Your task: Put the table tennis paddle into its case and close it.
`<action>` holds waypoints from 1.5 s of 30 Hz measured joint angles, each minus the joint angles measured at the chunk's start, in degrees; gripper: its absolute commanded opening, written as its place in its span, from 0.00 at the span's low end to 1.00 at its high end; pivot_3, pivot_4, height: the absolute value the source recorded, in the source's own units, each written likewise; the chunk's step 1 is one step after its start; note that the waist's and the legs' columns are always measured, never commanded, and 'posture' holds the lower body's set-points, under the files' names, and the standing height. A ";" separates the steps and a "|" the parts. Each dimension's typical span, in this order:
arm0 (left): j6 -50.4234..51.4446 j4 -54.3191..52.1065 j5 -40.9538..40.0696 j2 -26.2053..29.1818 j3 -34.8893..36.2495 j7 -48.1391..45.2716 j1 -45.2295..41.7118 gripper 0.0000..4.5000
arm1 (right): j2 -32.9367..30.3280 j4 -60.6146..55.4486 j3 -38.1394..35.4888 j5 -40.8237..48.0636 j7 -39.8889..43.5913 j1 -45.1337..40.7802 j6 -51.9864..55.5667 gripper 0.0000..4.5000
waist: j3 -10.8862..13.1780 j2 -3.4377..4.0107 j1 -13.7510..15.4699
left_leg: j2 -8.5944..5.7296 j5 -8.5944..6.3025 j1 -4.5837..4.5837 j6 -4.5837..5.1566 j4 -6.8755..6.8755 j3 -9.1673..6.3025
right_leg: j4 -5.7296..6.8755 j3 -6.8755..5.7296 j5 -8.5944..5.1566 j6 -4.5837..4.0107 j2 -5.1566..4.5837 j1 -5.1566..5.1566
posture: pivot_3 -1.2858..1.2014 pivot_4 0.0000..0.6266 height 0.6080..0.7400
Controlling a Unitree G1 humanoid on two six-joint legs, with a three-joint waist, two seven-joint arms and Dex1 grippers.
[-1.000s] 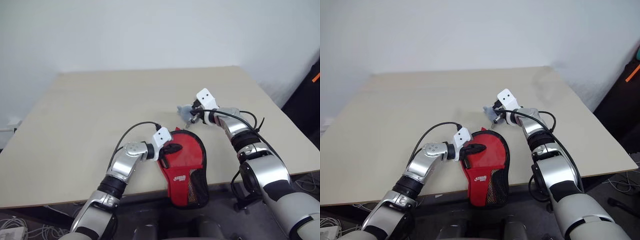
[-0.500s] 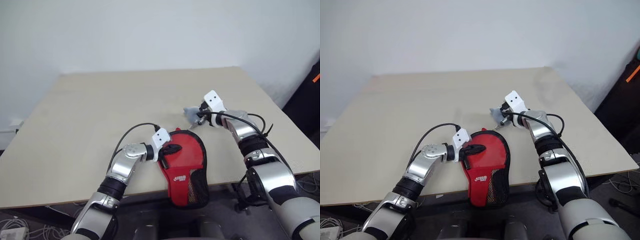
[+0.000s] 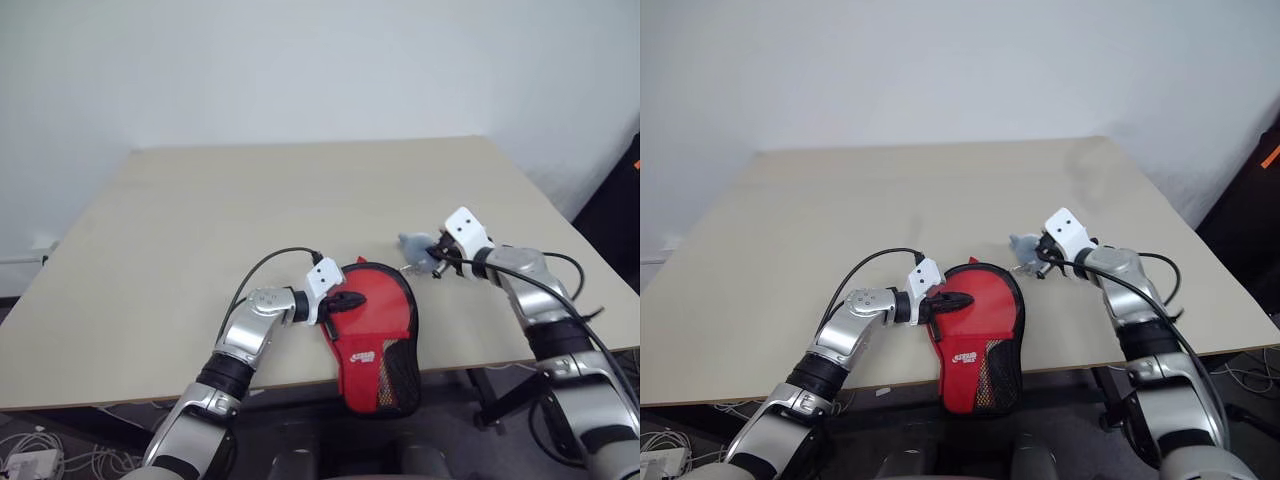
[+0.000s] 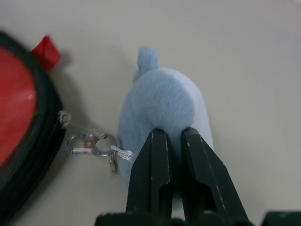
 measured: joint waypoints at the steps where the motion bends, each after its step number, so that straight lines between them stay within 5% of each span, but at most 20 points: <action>1: 0.00 0.16 0.00 -0.02 -0.04 -0.08 -0.07 0.00 | -1.34 -2.45 -0.24 0.67 1.01 1.56 0.95 0.00 | -0.01 0.02 0.00 | 0.00 -0.02 0.01 0.03 0.02 -0.03 | -0.01 -0.01 -0.01 0.01 0.00 0.02 | 0.52 0.00 0.74; 9: -0.01 1.21 0.00 -0.36 -0.46 -1.01 -0.82 0.00 | -11.66 -17.39 -3.02 7.53 8.60 11.77 7.27 0.00 | -0.04 0.05 0.58 | 0.02 -0.24 0.03 0.39 0.30 -0.39 | -0.09 -0.23 -0.23 0.13 -0.06 0.27 | 0.52 0.00 0.74; 15: -0.03 2.32 0.00 -0.50 -0.43 -1.42 -1.24 0.00 | -12.72 -18.84 -3.13 8.39 8.28 13.19 8.76 0.00 | -0.05 0.04 1.37 | 0.02 -0.34 0.06 0.53 0.52 -0.65 | -0.18 -0.36 -0.25 0.13 -0.10 0.51 | 0.52 0.00 0.74; 27: -0.69 4.03 0.03 -0.81 -0.42 -1.88 -2.15 0.00 | -12.69 -16.80 -4.00 12.88 10.14 3.65 15.17 0.88 | -0.05 0.03 1.41 | -0.02 -0.37 0.04 0.57 0.68 -1.01 | -0.22 -0.47 -0.26 0.14 -0.18 0.71 | 0.52 0.00 0.74; 35: -1.11 4.82 0.04 -1.12 -0.41 -1.97 -2.45 0.00 | -15.34 -7.30 -2.35 12.67 14.42 -5.01 11.88 0.88 | -0.07 0.03 1.46 | -0.04 -0.41 0.03 0.63 0.73 -1.06 | -0.22 -0.59 -0.26 0.14 -0.22 0.74 | 0.52 0.00 0.74; 45: -1.87 6.56 0.15 -1.20 -0.40 -2.30 -3.50 0.00 | -7.28 24.60 6.02 5.06 18.52 -23.12 3.33 0.88 | -0.13 0.16 1.35 | -0.05 -0.39 0.01 0.61 0.74 -1.01 | -0.16 -0.61 -0.25 0.14 -0.24 0.68 | 0.52 0.00 0.74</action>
